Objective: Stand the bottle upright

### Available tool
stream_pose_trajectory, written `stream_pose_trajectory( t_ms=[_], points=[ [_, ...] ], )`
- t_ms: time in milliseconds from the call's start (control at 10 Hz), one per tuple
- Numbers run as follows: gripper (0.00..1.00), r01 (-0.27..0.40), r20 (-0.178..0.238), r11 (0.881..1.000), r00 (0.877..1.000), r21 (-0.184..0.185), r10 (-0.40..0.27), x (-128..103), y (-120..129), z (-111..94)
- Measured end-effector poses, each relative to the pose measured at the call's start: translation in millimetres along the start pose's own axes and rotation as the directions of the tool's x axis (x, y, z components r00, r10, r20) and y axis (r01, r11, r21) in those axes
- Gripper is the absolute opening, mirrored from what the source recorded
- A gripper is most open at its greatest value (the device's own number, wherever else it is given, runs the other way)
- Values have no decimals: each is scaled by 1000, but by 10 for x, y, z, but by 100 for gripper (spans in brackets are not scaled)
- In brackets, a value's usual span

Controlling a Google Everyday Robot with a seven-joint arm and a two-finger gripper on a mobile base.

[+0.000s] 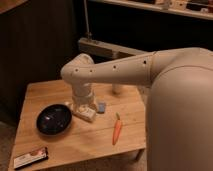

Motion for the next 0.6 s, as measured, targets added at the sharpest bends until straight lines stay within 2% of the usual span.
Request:
stream_pose_trajectory(
  t_ms=[400, 600],
  points=[
    [65, 8, 3, 1000, 1000, 1, -8, 4, 3, -10],
    [65, 67, 48, 998, 997, 23, -68, -156, 47, -62]
  ],
)
